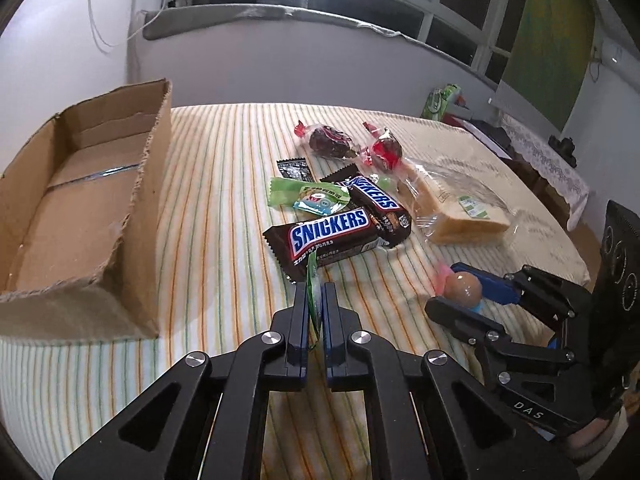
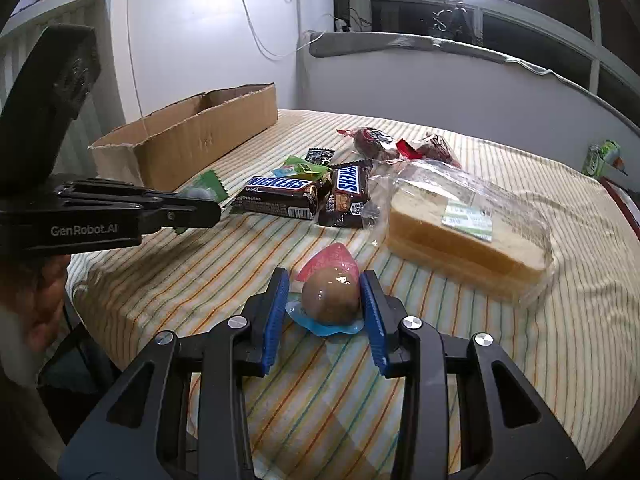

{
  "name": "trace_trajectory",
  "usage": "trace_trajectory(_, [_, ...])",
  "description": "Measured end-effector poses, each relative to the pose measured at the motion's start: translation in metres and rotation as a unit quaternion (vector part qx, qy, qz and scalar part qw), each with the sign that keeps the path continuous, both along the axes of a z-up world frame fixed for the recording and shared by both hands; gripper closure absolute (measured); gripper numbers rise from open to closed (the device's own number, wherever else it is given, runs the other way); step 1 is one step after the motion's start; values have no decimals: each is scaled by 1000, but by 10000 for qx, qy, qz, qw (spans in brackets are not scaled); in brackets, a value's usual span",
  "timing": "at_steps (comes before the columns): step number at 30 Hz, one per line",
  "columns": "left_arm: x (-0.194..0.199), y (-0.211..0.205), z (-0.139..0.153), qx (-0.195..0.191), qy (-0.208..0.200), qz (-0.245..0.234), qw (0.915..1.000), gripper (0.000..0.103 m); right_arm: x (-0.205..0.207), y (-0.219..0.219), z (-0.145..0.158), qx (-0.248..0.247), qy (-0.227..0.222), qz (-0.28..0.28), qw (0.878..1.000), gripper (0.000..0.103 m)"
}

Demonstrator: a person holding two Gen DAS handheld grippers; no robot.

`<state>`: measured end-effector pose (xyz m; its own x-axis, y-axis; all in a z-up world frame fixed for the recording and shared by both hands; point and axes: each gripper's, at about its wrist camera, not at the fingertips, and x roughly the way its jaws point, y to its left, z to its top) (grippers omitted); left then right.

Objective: Organize snacks
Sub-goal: 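Carry both items into the cardboard box and open both tools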

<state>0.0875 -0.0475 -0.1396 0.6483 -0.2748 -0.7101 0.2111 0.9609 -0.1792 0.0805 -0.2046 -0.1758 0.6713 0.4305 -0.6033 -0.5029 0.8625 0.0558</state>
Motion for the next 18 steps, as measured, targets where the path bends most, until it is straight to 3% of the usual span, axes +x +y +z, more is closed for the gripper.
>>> trace_trajectory(10, [-20, -8, 14, 153, -332, -2, 9993, 99, -2, -14, 17, 202, 77, -542, 9983, 65])
trace_trajectory(13, [-19, -5, 33, 100, -525, 18, 9986, 99, -6, -16, 56, 170, -260, -684, 9972, 65])
trace_trajectory(18, [-19, 7, 105, 75, -1400, 117, 9901, 99, -27, -13, 140, 179, -1181, -755, 9900, 65])
